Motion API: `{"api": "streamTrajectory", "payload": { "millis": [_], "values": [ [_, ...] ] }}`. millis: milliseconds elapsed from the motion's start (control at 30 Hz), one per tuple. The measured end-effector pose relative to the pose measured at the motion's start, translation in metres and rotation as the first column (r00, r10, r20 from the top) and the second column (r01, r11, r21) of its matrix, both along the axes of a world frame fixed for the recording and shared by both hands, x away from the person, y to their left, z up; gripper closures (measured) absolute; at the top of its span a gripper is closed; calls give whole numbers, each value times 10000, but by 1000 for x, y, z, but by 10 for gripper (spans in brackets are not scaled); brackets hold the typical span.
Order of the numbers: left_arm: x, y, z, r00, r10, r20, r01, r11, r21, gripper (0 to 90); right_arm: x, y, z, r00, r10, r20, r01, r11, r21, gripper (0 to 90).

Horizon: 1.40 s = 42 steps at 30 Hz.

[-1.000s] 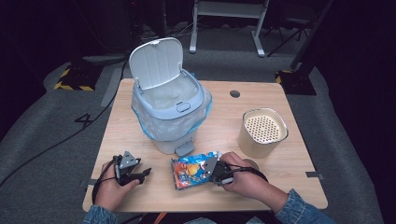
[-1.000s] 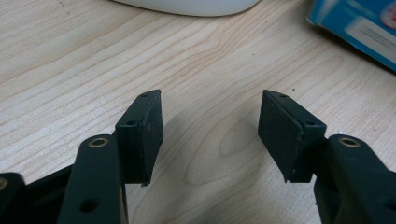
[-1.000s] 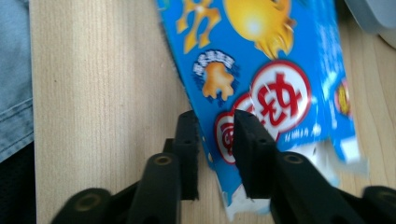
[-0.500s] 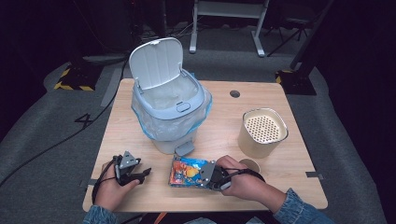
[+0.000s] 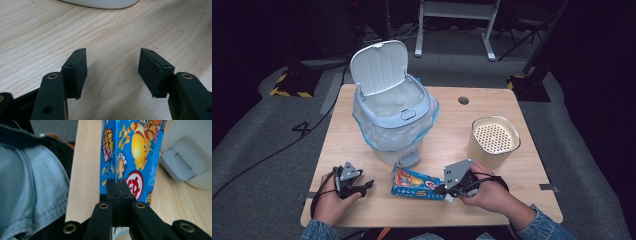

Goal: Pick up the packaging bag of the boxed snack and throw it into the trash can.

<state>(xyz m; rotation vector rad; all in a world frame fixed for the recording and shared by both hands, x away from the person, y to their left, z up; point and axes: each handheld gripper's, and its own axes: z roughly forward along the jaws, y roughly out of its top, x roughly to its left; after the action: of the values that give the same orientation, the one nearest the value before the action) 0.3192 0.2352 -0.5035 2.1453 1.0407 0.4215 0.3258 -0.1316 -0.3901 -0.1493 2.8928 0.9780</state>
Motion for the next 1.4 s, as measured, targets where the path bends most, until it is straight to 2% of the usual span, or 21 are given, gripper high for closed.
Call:
{"api": "streamTrajectory", "payload": {
  "millis": [167,300,400,533,767,867,1000,1400],
  "values": [
    [0,0,0,10000,20,11,-20,10000,-15,406,0,-13,15,9986,-61,-522,111,9953,962,900],
    [0,0,0,10000,-3,8,3,10000,15,406,2,-25,26,9944,-2,-1052,211,9799,1982,900],
    [0,0,0,10000,-5,5,5,10000,20,406,2,-34,34,9911,35,-1331,327,9625,2692,900],
    [0,0,0,10000,2,8,-2,10000,8,406,4,-44,44,9901,-25,-1401,500,9402,3370,900],
    [0,0,0,10000,-11,20,11,10000,-19,406,10,-61,57,9885,-242,-1491,902,8862,4544,900],
    [0,0,0,10000,-9,21,9,10000,-19,406,12,-68,62,9870,-294,-1577,1040,8657,4896,900],
    [0,0,0,10000,-11,22,11,10000,-19,406,13,-73,69,9876,-432,-1506,1144,8556,5048,900],
    [0,0,0,10000,-8,21,8,10000,-5,406,22,-77,101,9917,-559,-1158,1136,8034,5845,900]
  ]
}}
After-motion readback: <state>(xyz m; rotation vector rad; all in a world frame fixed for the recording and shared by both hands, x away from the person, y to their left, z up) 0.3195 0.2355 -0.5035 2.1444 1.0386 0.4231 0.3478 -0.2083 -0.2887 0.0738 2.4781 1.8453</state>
